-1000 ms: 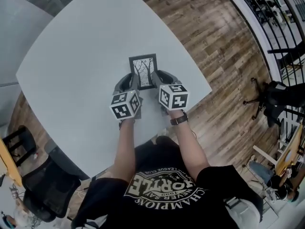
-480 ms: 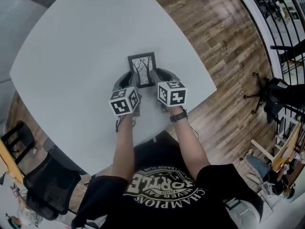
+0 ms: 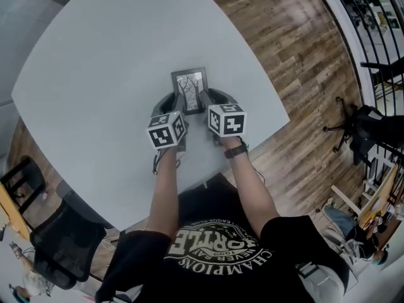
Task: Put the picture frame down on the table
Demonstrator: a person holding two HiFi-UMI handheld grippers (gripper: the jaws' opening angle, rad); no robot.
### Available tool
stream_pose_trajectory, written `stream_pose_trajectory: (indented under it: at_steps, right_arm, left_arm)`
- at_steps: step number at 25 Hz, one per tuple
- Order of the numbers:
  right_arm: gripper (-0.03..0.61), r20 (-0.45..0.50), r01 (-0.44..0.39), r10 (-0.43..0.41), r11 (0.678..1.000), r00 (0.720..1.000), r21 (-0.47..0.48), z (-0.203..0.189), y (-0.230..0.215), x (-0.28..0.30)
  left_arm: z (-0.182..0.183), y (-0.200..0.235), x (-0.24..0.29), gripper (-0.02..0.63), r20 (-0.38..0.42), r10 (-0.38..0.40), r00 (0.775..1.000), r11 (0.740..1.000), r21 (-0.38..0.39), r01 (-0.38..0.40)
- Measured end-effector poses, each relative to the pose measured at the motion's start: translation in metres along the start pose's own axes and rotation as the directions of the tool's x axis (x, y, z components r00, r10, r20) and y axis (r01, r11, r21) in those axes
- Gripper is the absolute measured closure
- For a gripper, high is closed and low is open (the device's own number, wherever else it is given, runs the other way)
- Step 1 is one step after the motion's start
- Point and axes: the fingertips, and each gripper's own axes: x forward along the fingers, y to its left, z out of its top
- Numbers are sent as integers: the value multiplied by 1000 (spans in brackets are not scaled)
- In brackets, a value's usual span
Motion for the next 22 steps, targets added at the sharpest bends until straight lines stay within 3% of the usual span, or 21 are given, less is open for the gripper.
stream_pose_trajectory:
  at_steps: [9, 15, 22]
  right_arm:
    - [503, 3, 39, -39, 998, 999, -49, 0, -7, 5]
    - [491, 20, 25, -25, 999, 999, -29, 3, -12, -11]
    - [492, 215, 17, 7, 994, 977, -109, 36, 15, -83]
  left_arm:
    - [-2, -4, 9, 538, 3, -5, 1000, 1000, 29, 4]
    - [0, -15, 0, 538, -16, -45, 999, 996, 73, 46]
    - [30, -44, -66, 538, 150, -55, 987, 993, 109, 39]
